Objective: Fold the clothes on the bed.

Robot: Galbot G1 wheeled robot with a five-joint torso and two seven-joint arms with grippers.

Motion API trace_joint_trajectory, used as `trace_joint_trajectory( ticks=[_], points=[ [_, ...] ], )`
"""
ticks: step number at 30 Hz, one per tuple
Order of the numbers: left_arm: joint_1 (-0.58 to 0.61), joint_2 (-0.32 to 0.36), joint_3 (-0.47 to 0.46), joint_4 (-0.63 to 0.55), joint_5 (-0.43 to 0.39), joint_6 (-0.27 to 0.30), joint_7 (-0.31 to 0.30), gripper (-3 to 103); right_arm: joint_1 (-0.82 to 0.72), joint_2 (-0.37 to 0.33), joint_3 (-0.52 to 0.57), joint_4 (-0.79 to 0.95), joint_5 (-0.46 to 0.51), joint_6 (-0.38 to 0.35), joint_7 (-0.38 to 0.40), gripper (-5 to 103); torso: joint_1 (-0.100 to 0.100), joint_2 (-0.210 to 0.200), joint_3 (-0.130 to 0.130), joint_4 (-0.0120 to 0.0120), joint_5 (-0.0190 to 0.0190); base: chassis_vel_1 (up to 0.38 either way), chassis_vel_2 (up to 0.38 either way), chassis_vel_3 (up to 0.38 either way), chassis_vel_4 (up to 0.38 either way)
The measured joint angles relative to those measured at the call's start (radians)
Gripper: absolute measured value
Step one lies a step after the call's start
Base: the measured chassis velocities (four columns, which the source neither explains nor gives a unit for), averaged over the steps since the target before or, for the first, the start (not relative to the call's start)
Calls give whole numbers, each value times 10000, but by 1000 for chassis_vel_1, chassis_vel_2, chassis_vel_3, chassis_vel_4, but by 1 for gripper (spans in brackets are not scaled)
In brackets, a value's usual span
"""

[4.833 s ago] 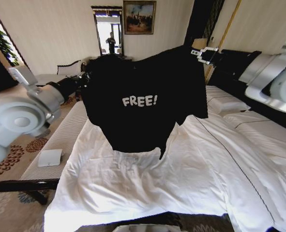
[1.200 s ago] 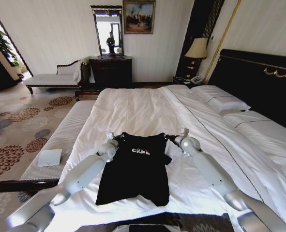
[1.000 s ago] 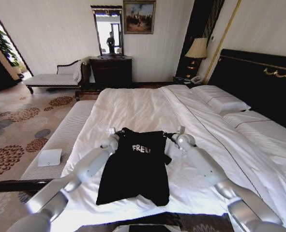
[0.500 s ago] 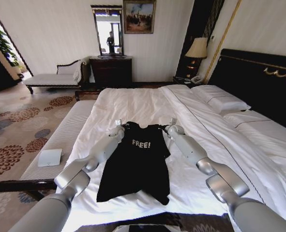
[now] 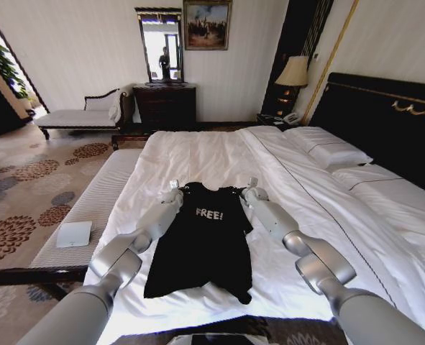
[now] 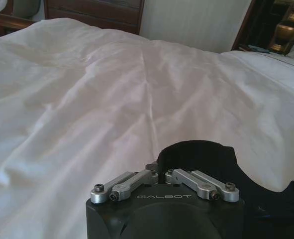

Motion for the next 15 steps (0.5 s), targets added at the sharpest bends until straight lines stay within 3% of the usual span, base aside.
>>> trace_joint_trajectory(
  ticks=[5, 15],
  points=[
    [-75, -163, -578, 450, 282, -57, -40, 1, 309, 383, 203, -934, -295, 540, -143, 0, -1, 0, 0, 1, 0, 0, 0, 0, 0],
    [-235, -145, -687, 607, 362, -158, 299, 1, 651, 775, 348, -1689, -535, 1325, -477, 0, 0, 0, 0, -1, -1, 0, 0, 0, 0]
  ],
)
